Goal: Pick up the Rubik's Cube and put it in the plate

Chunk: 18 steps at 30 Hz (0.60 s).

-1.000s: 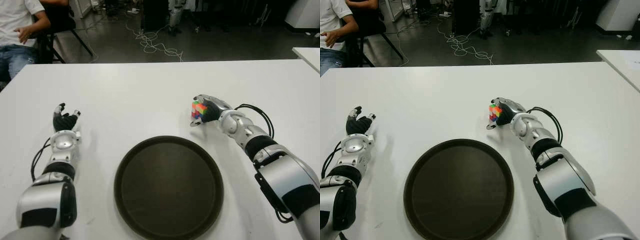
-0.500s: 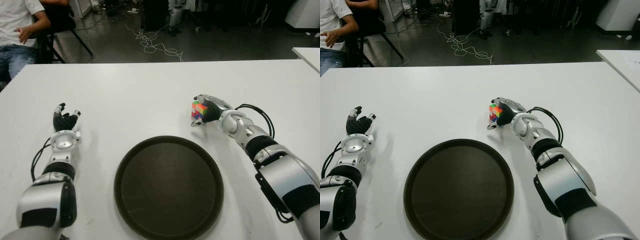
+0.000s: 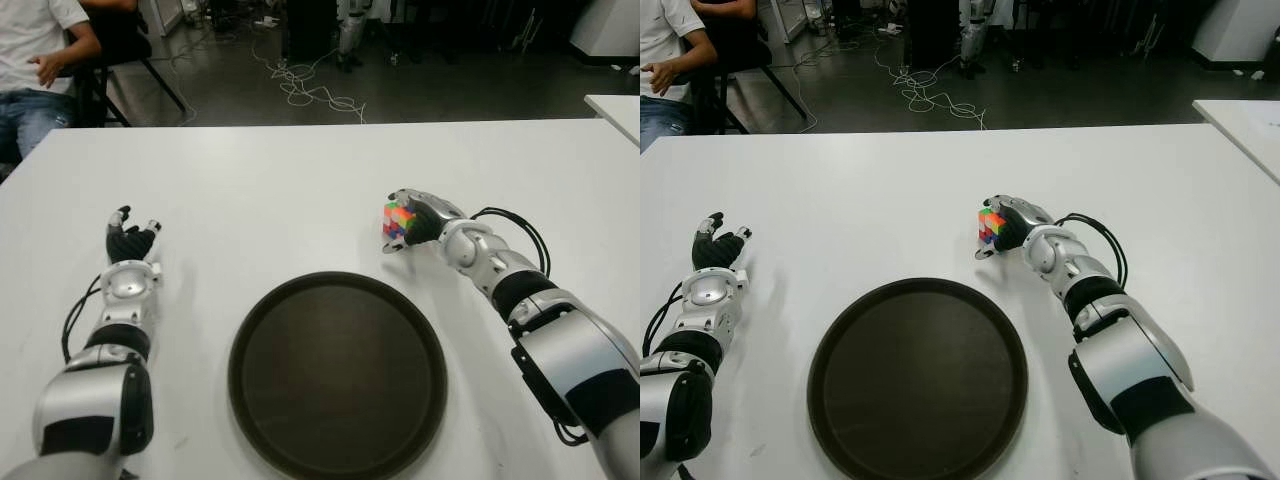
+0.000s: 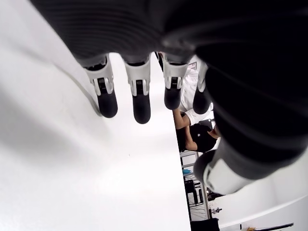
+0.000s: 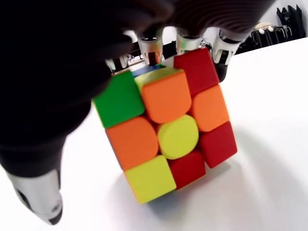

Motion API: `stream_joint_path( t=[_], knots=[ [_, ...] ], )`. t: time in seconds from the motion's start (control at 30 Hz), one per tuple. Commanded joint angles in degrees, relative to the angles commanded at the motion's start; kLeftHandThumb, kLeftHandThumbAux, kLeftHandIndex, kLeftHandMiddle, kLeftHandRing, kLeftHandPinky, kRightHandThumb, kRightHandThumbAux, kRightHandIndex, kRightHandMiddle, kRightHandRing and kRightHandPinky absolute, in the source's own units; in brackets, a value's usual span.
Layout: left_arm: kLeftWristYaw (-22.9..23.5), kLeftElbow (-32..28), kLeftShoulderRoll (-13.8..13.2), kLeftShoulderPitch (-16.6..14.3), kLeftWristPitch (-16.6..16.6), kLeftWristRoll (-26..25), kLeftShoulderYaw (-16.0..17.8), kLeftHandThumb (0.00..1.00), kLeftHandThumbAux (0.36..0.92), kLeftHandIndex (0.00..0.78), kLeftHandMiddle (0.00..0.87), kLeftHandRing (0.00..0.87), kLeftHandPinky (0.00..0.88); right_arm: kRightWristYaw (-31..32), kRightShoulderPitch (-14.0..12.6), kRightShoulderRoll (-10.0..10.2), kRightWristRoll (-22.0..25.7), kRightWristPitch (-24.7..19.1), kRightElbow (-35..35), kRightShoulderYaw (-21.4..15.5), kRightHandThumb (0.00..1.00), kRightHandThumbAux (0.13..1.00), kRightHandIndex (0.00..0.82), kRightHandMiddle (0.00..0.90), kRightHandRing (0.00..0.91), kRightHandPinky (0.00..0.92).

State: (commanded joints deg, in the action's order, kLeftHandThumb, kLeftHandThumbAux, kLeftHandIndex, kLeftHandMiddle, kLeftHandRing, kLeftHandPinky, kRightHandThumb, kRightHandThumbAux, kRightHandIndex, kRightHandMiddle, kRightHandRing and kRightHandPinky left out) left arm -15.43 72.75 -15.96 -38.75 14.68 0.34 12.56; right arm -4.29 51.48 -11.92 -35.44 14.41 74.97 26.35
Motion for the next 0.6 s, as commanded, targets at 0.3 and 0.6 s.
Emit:
stream_joint_path(
  t=[0.3,0.6],
  knots=[
    [-0.3,0.0,0.0,-0.2,-0.8,-0.1,0.0,0.062,0.728,0.038,0.063,0.087,0.111,0.2,-0.2,0.1,0.1,0.1,-0.6,0.1,0.000,0.724,0.000,0.000,0.000,0.000],
    [-0.2,-0.1,0.2,-0.2,-0.2,-0.4,0.4,0.094,0.734,0.043,0.060,0.087,0.112,0.3,-0.4,0.3,0.2,0.4,-0.7,0.1,0.000,0.705,0.000,0.000,0.000,0.000]
  ],
)
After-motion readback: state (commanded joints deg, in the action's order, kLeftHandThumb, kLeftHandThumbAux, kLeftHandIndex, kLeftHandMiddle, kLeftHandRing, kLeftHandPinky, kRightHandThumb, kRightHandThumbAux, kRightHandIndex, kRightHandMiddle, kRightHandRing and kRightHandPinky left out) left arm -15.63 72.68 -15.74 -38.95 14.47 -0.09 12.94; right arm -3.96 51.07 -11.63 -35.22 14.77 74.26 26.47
